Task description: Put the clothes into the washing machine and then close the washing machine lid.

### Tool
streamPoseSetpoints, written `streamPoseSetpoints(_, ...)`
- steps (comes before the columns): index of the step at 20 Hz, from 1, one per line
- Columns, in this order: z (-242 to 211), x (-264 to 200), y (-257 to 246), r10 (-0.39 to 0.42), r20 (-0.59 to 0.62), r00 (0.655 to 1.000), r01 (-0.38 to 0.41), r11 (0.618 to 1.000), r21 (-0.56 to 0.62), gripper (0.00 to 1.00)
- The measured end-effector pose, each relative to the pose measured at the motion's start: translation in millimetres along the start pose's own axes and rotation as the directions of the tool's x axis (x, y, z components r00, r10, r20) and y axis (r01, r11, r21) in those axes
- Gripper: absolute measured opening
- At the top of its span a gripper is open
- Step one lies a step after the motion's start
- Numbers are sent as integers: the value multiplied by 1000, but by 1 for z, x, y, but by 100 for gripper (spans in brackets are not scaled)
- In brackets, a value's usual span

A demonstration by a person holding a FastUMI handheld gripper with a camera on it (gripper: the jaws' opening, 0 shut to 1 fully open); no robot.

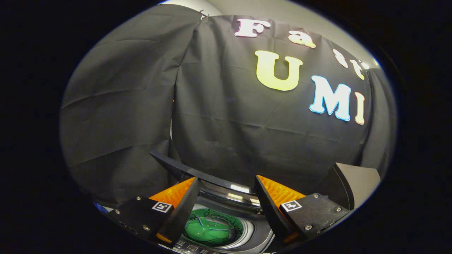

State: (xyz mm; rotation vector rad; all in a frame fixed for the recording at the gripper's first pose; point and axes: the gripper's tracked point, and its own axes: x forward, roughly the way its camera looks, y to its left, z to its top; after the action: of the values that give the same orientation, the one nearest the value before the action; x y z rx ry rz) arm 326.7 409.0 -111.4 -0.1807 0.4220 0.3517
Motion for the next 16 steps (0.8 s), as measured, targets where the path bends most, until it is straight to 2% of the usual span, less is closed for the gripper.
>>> streamPoseSetpoints(3,-11,-12,7,31,6,999,-31,997,64,96)
streamPoseSetpoints(6,-22,-24,10,48,-2,999,-47,996,76,95)
streamPoseSetpoints(9,-52,-30,18,66,-50,997,-61,994,92,92)
streamPoseSetpoints(16,-118,-42,32,88,-155,984,-78,994,70,93)
